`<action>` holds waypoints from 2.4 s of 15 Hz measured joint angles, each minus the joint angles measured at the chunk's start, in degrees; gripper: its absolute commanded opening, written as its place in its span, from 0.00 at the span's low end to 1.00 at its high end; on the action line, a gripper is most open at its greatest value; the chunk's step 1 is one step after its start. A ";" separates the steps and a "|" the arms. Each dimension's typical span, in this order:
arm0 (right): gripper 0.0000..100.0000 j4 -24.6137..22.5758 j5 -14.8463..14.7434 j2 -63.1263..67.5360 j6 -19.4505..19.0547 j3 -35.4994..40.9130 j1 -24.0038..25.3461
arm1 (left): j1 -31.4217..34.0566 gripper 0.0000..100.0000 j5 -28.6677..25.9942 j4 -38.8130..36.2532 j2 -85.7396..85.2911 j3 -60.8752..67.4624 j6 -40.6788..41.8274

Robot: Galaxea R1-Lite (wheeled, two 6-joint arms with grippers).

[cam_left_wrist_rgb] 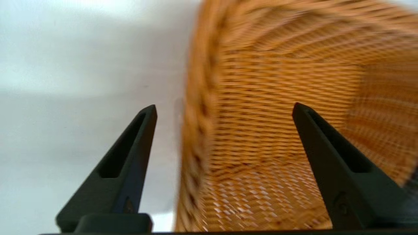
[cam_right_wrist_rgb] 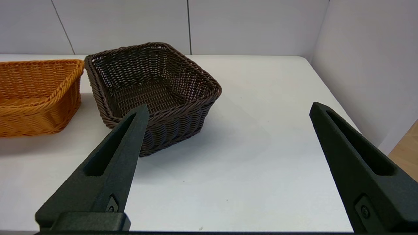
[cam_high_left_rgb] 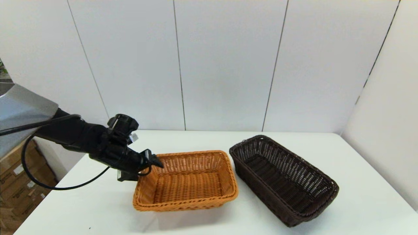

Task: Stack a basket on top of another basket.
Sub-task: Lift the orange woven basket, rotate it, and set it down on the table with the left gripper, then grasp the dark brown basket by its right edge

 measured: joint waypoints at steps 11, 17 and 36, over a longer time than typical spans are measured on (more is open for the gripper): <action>1.00 0.02 0.00 0.00 0.00 0.00 0.00 | -2.23 1.00 -0.10 4.55 -28.36 8.45 2.90; 1.00 0.02 0.00 0.00 0.00 0.00 0.00 | -6.08 1.00 0.48 5.60 -52.44 22.81 13.04; 1.00 0.02 0.05 0.00 0.00 0.00 0.00 | 9.31 1.00 -2.76 9.92 -99.00 49.54 25.33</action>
